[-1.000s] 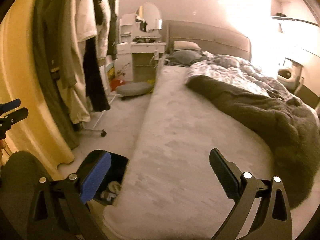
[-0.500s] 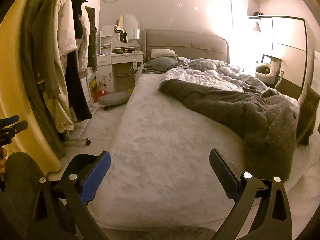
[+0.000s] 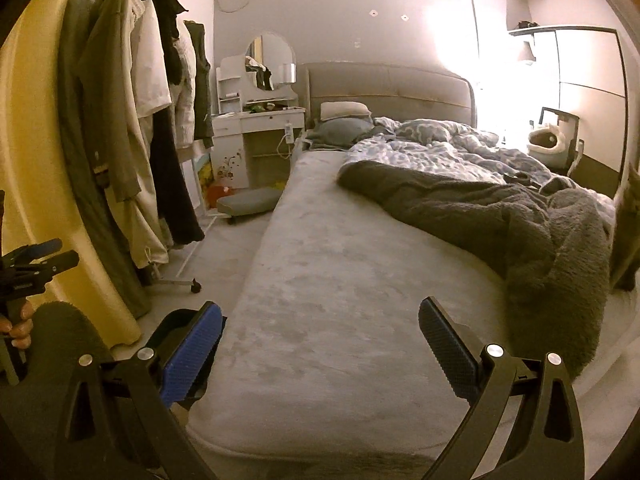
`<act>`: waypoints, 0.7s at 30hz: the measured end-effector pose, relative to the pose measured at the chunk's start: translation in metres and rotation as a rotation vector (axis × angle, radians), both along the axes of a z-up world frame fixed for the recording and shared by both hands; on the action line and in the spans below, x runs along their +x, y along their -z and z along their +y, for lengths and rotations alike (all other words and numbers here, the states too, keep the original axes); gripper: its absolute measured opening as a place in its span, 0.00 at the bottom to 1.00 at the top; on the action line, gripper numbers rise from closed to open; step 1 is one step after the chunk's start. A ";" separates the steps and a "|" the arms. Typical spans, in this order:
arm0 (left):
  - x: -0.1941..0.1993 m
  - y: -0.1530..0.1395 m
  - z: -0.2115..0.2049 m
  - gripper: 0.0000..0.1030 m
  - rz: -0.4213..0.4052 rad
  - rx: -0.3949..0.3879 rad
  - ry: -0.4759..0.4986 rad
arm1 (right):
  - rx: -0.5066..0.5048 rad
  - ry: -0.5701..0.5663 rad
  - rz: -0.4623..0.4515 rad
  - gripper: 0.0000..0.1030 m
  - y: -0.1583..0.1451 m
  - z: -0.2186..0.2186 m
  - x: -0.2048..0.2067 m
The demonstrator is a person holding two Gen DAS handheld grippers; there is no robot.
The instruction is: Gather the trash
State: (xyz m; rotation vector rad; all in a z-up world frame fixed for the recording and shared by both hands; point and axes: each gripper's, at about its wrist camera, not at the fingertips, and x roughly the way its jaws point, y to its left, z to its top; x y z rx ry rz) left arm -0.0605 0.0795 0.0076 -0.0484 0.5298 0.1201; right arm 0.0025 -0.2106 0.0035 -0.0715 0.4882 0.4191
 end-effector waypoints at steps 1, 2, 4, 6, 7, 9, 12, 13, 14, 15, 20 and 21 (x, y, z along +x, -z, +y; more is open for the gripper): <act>0.000 0.000 -0.001 0.97 0.000 0.004 0.000 | 0.001 -0.003 0.001 0.97 0.000 0.000 0.000; 0.000 0.001 -0.001 0.97 0.001 0.008 0.000 | 0.004 -0.004 0.003 0.97 0.000 0.000 0.000; 0.000 0.001 -0.004 0.97 0.002 0.019 -0.001 | 0.008 -0.003 0.005 0.97 0.000 -0.001 0.001; 0.000 0.002 -0.005 0.97 0.001 0.027 0.002 | 0.013 -0.002 0.010 0.97 0.000 -0.001 0.002; 0.000 0.002 -0.006 0.97 0.002 0.031 0.002 | 0.013 -0.002 0.011 0.97 0.000 -0.001 0.002; 0.001 0.002 -0.007 0.97 0.003 0.033 0.002 | 0.009 -0.003 0.009 0.97 0.000 -0.001 0.002; 0.001 0.002 -0.007 0.97 0.002 0.034 0.000 | 0.005 -0.007 0.011 0.97 0.001 0.000 0.003; 0.001 0.002 -0.007 0.97 0.002 0.036 0.000 | 0.003 -0.008 0.011 0.97 0.001 0.000 0.003; 0.001 0.002 -0.007 0.97 0.003 0.036 0.001 | 0.000 -0.009 0.011 0.97 0.001 0.000 0.003; 0.001 0.002 -0.007 0.97 0.003 0.035 0.001 | 0.001 -0.009 0.011 0.97 0.002 0.001 0.002; 0.001 0.002 -0.007 0.97 0.003 0.031 -0.001 | 0.003 -0.008 0.015 0.97 0.002 0.002 0.002; 0.001 0.002 -0.007 0.97 0.004 0.030 -0.002 | 0.004 -0.011 0.017 0.97 0.003 0.001 0.003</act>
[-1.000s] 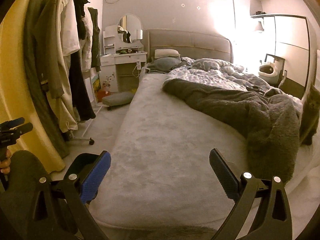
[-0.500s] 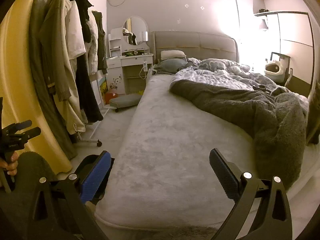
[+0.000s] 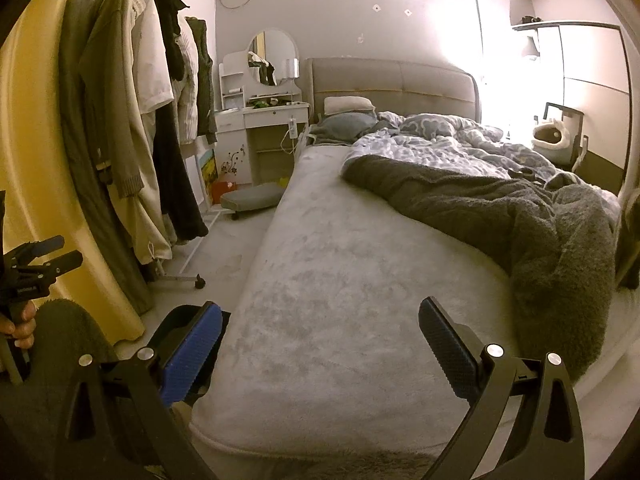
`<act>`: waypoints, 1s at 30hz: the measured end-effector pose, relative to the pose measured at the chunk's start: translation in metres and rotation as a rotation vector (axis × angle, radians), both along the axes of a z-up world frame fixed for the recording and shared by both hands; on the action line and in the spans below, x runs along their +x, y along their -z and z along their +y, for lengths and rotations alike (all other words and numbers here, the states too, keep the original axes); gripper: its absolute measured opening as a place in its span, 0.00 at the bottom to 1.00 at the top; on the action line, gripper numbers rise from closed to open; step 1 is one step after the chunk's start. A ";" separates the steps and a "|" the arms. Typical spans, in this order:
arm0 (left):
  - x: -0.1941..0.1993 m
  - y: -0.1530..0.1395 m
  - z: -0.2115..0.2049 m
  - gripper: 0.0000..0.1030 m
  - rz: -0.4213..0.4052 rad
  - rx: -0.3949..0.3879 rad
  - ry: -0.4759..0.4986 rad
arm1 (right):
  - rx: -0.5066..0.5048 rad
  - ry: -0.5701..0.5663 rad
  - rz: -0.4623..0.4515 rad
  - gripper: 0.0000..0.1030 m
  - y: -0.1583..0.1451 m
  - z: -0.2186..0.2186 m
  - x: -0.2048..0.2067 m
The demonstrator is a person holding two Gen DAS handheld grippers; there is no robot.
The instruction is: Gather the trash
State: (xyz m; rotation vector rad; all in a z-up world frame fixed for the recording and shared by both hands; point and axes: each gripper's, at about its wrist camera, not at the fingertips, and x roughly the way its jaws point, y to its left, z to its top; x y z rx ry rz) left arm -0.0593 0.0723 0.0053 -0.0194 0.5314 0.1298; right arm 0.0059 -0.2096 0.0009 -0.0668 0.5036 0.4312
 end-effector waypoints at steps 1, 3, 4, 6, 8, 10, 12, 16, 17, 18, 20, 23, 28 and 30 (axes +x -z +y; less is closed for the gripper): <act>0.000 0.000 0.001 0.97 0.000 0.001 0.000 | 0.001 -0.001 0.001 0.97 0.000 0.000 0.000; 0.000 0.000 0.000 0.97 0.001 0.003 0.001 | 0.003 -0.001 0.003 0.97 0.001 0.000 0.000; 0.000 0.000 0.001 0.97 0.000 0.003 0.001 | 0.001 -0.002 0.002 0.97 0.001 -0.001 0.000; 0.000 0.000 0.001 0.97 0.000 0.002 0.000 | 0.001 -0.002 0.002 0.97 0.001 -0.001 0.000; 0.000 0.000 0.001 0.97 0.000 0.001 0.000 | 0.001 -0.002 0.002 0.97 0.001 0.000 0.000; 0.000 0.000 0.001 0.97 0.000 0.000 0.000 | 0.002 -0.002 0.002 0.97 0.001 -0.001 0.001; 0.000 0.000 0.001 0.97 0.001 0.001 -0.001 | 0.002 -0.002 0.002 0.97 0.001 -0.001 0.000; 0.000 0.001 0.004 0.97 0.004 -0.006 -0.005 | 0.001 -0.001 0.003 0.97 0.001 -0.001 0.001; 0.000 0.002 0.004 0.97 0.004 -0.008 -0.006 | 0.001 -0.001 0.003 0.97 0.001 0.000 0.000; 0.000 0.002 0.005 0.97 0.005 -0.010 -0.007 | 0.000 -0.001 0.003 0.97 0.001 0.000 0.000; 0.000 0.002 0.005 0.97 0.005 -0.009 -0.006 | 0.000 -0.001 0.004 0.97 0.001 0.000 0.000; 0.000 0.002 0.005 0.97 0.006 -0.008 -0.006 | 0.000 -0.001 0.002 0.97 0.001 0.000 0.000; -0.001 0.003 0.006 0.97 0.005 -0.016 -0.009 | 0.001 -0.001 0.002 0.97 0.001 0.000 0.000; -0.002 0.004 0.006 0.97 0.006 -0.018 -0.011 | 0.000 -0.001 0.002 0.97 0.001 0.000 0.000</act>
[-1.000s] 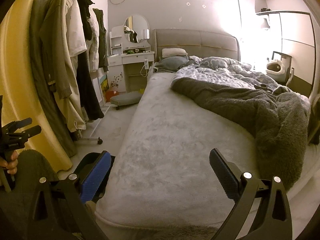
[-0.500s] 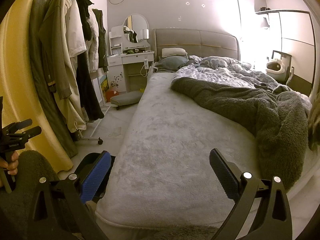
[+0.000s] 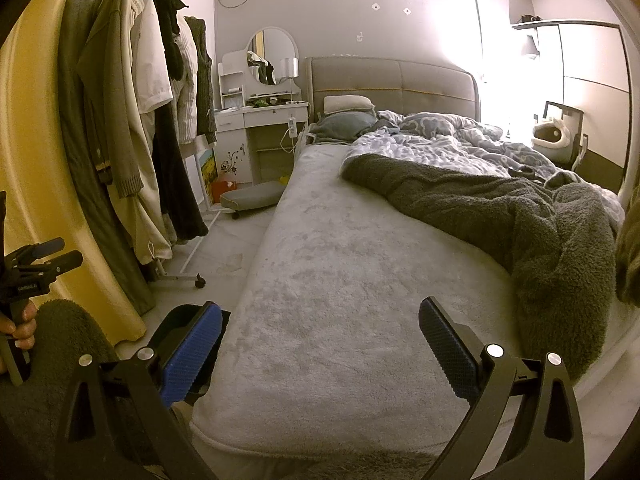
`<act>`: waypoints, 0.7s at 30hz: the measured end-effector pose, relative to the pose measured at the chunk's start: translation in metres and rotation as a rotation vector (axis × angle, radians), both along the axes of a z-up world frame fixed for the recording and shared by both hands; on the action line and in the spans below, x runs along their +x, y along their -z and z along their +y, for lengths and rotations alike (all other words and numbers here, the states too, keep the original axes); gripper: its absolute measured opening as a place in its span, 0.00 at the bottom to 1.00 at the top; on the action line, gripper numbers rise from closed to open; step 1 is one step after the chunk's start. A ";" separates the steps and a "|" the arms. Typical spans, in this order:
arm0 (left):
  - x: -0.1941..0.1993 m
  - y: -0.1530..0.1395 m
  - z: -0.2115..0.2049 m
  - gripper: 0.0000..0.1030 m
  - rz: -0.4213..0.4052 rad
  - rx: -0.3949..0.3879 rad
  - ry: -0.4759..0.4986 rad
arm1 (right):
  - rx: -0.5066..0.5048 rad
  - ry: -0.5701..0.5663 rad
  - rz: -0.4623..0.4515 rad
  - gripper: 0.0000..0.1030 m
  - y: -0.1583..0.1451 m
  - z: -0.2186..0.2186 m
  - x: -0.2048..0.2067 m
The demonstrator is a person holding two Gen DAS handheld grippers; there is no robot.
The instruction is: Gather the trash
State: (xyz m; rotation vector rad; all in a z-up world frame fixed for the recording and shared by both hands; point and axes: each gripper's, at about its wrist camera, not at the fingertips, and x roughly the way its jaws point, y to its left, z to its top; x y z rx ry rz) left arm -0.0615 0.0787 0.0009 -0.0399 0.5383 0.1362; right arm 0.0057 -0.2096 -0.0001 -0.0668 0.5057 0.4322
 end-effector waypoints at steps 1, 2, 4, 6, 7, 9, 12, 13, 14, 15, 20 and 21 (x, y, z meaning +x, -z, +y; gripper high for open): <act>0.000 0.000 0.000 0.97 0.000 0.000 -0.001 | 0.000 0.000 0.000 0.97 0.000 0.000 0.000; 0.000 0.000 0.000 0.97 0.000 0.000 0.000 | 0.001 0.000 0.001 0.97 0.000 0.000 0.000; 0.001 0.000 0.000 0.97 0.000 0.001 0.000 | 0.001 0.001 0.001 0.97 0.000 0.000 0.000; 0.000 0.000 0.000 0.97 0.000 0.002 0.000 | 0.001 0.000 0.000 0.97 0.000 0.000 0.000; 0.001 0.000 0.000 0.97 0.000 0.002 0.000 | 0.001 0.001 0.001 0.97 -0.001 0.000 0.000; 0.001 -0.001 0.000 0.97 0.000 0.001 0.000 | 0.001 0.001 0.000 0.97 0.000 0.000 0.000; 0.001 -0.001 0.000 0.97 0.001 0.001 0.000 | 0.001 0.001 0.001 0.97 -0.001 0.000 0.000; 0.000 0.000 0.000 0.97 0.002 0.002 -0.001 | 0.001 0.001 0.001 0.97 -0.001 0.000 0.000; 0.001 0.000 0.000 0.97 0.001 0.001 -0.001 | 0.001 0.000 0.000 0.97 0.000 0.000 0.000; 0.001 0.000 -0.001 0.97 0.001 0.001 -0.001 | 0.000 0.000 0.000 0.97 -0.001 0.000 0.000; 0.000 0.001 -0.001 0.97 0.005 0.004 -0.004 | -0.001 0.001 0.001 0.97 -0.001 0.001 0.000; 0.001 0.001 -0.001 0.97 0.005 0.003 -0.004 | 0.000 0.001 0.001 0.97 -0.001 0.000 0.000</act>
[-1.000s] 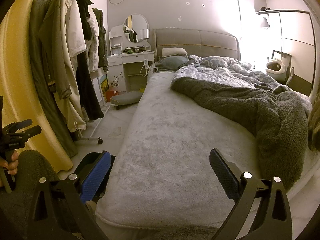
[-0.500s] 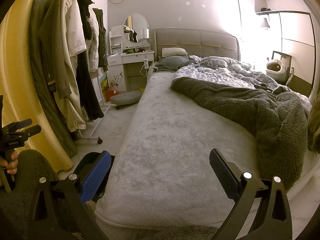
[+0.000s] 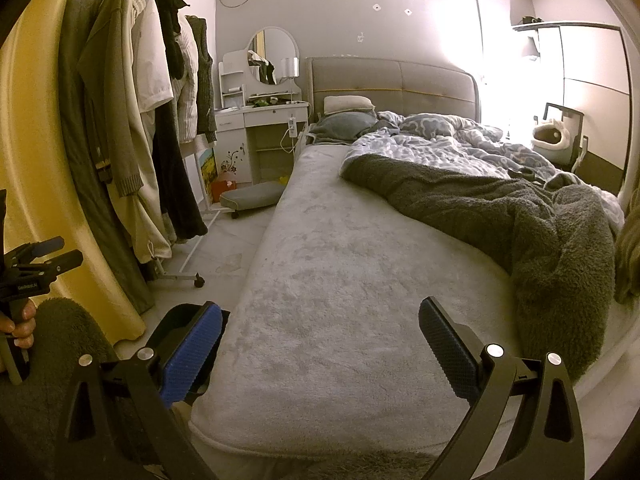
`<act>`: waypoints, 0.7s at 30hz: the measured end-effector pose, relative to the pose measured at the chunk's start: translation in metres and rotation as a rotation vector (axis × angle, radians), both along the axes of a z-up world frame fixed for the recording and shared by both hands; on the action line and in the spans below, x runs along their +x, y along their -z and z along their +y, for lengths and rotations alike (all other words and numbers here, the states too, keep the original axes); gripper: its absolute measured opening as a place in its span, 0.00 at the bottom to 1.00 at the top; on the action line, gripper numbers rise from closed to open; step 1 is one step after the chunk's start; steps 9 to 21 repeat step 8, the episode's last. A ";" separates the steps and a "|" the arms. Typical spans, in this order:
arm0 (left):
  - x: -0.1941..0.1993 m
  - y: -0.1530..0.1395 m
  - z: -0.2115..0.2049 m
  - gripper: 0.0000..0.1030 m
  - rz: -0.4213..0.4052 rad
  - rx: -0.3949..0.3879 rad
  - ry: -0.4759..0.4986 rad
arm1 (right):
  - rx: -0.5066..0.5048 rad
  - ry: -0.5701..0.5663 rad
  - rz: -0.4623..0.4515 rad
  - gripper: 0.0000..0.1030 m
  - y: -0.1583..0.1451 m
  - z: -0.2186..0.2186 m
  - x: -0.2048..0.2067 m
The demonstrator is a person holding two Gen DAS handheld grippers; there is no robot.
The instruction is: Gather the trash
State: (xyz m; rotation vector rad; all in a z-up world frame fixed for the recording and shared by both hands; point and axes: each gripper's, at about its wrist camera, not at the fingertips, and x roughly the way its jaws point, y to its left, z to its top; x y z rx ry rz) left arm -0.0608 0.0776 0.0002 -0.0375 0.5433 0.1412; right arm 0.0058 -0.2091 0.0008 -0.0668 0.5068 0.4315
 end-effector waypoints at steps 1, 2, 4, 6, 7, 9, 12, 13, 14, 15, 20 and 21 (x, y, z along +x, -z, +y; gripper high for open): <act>0.000 0.001 0.001 0.97 0.002 -0.001 -0.001 | 0.000 0.000 0.000 0.97 0.000 0.000 0.000; -0.001 0.001 0.001 0.97 0.003 -0.003 -0.002 | -0.001 0.000 0.000 0.97 0.000 0.000 0.000; -0.001 0.001 0.002 0.97 0.004 -0.007 -0.004 | 0.000 0.000 0.000 0.97 0.000 0.000 -0.001; -0.001 0.001 0.003 0.97 0.005 -0.007 -0.005 | 0.000 0.000 0.000 0.97 0.000 0.000 0.000; -0.001 0.001 0.003 0.97 0.006 -0.007 -0.006 | 0.000 0.000 0.000 0.97 0.000 0.000 0.000; -0.002 0.001 0.003 0.97 0.007 -0.007 -0.006 | 0.000 0.000 0.000 0.97 0.000 0.001 0.000; -0.002 0.001 0.003 0.97 0.007 -0.007 -0.006 | 0.000 0.000 0.000 0.97 0.000 0.001 0.000; -0.002 0.001 0.003 0.97 0.007 -0.007 -0.006 | 0.000 0.000 0.000 0.97 0.000 0.001 0.000; -0.002 0.001 0.003 0.97 0.007 -0.007 -0.006 | 0.000 0.000 0.000 0.97 0.000 0.001 0.000; -0.002 0.001 0.003 0.97 0.007 -0.007 -0.006 | 0.000 0.000 0.000 0.97 0.000 0.001 0.000; -0.002 0.001 0.003 0.97 0.007 -0.007 -0.006 | 0.000 0.000 0.000 0.97 0.000 0.001 0.000; -0.002 0.001 0.003 0.97 0.007 -0.007 -0.006 | 0.000 0.000 0.000 0.97 0.000 0.001 0.000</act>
